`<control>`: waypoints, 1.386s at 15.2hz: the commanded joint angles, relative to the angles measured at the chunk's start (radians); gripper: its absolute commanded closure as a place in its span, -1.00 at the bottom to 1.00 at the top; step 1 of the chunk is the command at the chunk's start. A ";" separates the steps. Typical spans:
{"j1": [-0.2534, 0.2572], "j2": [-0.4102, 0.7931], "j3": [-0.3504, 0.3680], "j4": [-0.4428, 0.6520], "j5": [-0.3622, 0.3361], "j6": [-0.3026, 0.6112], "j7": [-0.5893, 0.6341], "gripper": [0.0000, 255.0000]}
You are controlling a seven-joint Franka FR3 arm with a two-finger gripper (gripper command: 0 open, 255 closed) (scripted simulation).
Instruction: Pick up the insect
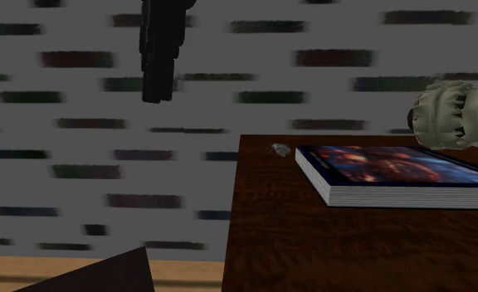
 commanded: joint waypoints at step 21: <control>0.110 0.763 0.057 0.520 0.113 0.208 -0.043 -1.00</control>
